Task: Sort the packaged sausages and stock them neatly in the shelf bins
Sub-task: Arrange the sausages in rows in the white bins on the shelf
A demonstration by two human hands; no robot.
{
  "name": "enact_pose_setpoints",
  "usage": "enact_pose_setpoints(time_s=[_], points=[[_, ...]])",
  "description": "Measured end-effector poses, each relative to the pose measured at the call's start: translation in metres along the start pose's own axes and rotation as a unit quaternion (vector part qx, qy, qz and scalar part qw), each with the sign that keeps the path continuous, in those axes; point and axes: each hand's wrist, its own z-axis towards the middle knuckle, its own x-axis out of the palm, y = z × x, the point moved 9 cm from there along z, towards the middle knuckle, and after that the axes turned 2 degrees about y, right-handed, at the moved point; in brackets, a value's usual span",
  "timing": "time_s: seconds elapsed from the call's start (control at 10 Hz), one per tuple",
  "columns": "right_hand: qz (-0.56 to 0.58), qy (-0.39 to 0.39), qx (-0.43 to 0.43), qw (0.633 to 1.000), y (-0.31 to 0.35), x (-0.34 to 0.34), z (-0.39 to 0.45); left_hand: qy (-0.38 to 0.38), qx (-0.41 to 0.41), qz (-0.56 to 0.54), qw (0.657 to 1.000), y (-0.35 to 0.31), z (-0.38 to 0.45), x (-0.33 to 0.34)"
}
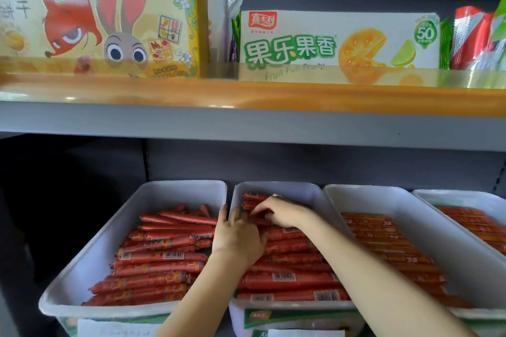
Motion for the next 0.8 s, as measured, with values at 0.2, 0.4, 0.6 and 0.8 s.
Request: enact_pose_setpoints(time_s=[0.2, 0.4, 0.6, 0.8], points=[[0.011, 0.127, 0.031, 0.991, -0.010, 0.016, 0.002, 0.048, 0.007, 0.027, 0.998, 0.000, 0.006, 0.013], [0.048, 0.131, 0.088, 0.986, 0.001, 0.012, -0.001, 0.057, 0.004, 0.012, 0.998, -0.001, 0.007, 0.015], [0.206, 0.031, 0.069, 0.976, 0.003, 0.021, 0.006, 0.004, -0.029, -0.055, 0.998, 0.007, 0.011, 0.007], [0.374, -0.095, -0.032, 0.922, 0.007, -0.040, -0.026, -0.045, -0.028, -0.100, 0.994, 0.008, 0.006, -0.005]])
